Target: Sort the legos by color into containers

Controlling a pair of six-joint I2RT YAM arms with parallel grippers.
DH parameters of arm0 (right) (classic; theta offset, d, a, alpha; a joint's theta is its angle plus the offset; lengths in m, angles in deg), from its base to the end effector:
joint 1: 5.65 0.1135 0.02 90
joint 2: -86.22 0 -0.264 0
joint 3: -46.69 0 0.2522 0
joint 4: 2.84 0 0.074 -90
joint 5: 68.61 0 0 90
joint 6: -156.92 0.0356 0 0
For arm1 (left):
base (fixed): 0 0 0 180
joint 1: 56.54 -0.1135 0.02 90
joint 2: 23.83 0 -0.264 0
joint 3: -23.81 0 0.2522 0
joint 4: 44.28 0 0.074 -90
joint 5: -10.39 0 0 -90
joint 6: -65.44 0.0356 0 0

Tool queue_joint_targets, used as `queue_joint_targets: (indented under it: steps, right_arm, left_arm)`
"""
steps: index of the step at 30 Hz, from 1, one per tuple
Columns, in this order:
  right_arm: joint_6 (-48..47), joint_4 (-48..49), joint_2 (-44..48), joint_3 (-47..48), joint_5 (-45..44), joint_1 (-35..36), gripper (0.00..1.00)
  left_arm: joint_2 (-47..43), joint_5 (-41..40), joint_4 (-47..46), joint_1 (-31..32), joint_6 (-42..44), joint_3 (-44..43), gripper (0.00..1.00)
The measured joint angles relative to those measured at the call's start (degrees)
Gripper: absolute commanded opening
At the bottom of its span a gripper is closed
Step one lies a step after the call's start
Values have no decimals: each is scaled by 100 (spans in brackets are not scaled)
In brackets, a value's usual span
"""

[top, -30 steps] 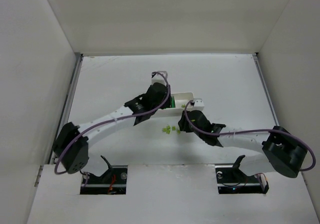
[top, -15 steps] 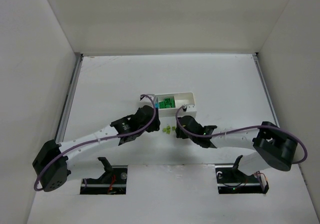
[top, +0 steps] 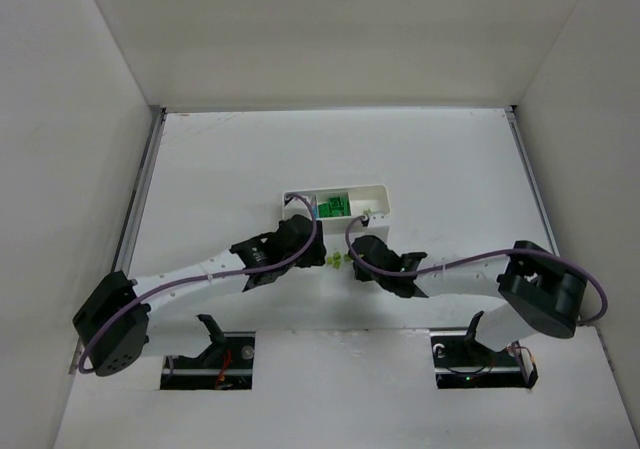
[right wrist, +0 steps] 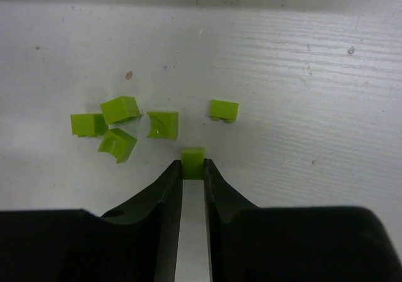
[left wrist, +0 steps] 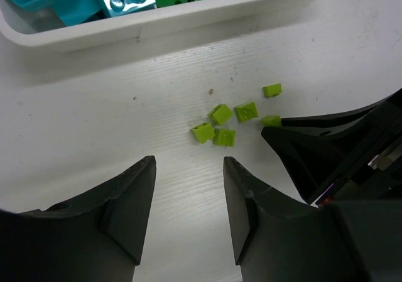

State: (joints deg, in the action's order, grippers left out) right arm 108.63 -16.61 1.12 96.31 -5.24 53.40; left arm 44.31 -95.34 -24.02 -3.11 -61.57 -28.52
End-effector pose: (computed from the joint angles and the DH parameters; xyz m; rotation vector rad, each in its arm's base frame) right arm 0.1535 0.2250 0.1500 -0.1486 2.3311 0.3145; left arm 0.1578 -0.1965 0.2261 0.1634 2.2300 -0.5884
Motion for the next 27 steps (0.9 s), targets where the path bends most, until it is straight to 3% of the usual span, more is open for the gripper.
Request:
queue_joint_targets:
  steps: [6,10,18,20,24,27]
  right_arm:
    - [-98,-111,601,4,11,-94,21]
    - [-343,-94,1003,243,87,-713,22]
    - [-844,59,356,1082,208,-1786,24]
    - [-914,61,179,1213,236,-1902,28]
    - [-1038,96,-129,1438,304,-2065,46]
    - [-1102,125,-199,1480,326,-2135,49]
  left_arm:
    - [382,188,-203,87,-76,44,46]
    - [638,225,-374,162,-81,44,45]
    - [879,109,-538,254,-79,44,44]
    - [951,66,-566,280,-76,44,44]
    - [1139,4,-592,306,-72,44,44]
    - [1237,-33,-612,315,-57,44,44]
